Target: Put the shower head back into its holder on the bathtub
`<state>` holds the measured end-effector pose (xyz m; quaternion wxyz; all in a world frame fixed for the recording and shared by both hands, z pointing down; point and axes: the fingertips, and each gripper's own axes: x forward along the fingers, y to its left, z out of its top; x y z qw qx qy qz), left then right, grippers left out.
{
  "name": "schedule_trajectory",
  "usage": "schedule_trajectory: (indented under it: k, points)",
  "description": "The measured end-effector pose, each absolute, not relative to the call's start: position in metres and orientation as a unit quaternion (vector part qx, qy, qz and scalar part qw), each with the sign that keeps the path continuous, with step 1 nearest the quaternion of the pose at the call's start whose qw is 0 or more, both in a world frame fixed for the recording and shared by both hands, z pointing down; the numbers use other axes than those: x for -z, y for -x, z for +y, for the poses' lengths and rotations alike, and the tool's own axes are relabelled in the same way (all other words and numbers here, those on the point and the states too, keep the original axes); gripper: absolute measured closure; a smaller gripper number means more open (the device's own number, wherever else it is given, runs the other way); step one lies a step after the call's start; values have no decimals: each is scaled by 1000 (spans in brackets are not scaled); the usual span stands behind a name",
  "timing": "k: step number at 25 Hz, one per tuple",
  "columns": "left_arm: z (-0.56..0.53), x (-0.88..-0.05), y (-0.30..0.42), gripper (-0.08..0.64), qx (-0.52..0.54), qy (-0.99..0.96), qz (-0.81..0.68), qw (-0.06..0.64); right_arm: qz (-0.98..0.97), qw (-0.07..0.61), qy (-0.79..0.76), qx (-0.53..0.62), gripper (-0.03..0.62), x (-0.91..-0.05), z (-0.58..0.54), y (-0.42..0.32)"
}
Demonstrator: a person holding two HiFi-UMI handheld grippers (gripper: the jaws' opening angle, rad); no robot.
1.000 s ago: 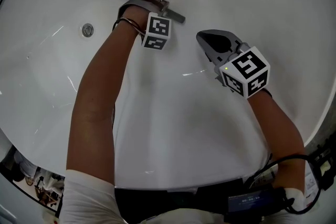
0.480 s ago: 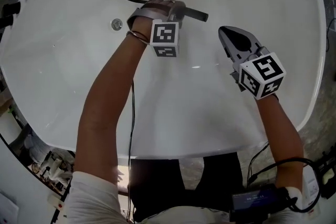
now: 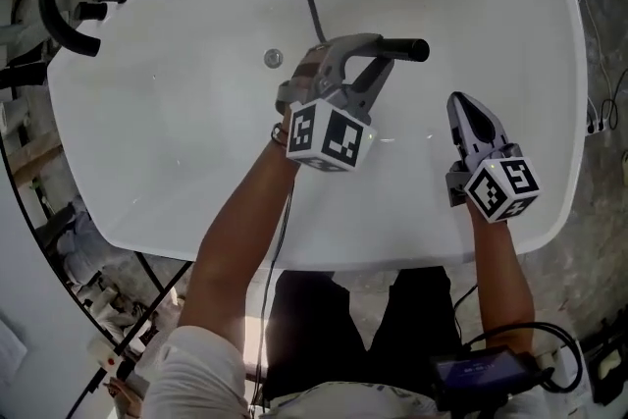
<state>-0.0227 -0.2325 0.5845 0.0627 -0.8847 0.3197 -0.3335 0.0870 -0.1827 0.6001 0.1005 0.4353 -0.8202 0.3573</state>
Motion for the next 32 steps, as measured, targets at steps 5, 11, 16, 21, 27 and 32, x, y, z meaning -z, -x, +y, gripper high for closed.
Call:
schedule_trajectory:
  k: [5,11,16,21,27,32]
  points:
    - [-233,-478,59,433,256,883,393,25,-825,92,-426,-360,584,-561,-173,-73]
    - [-234,-333,109,433,159,862,481,26,-823,74,-425,-369,584,-495,-153,-65]
    - [-232,-234,147,433,106,839,534,7,-840,61,-410,-350,584,-430,-153,-55]
    - [-236,-155,168,431,83,826,556,49,-865,54,-404,-292,584,-352,-169,-43]
    - [-239,-99,190,433,61,808,582,60,-893,44,-390,-222,584,-270,-181,-19]
    - [-267,-72,221,433,48,780,622,52,-896,34,-390,-212,584,-235,-188,-7]
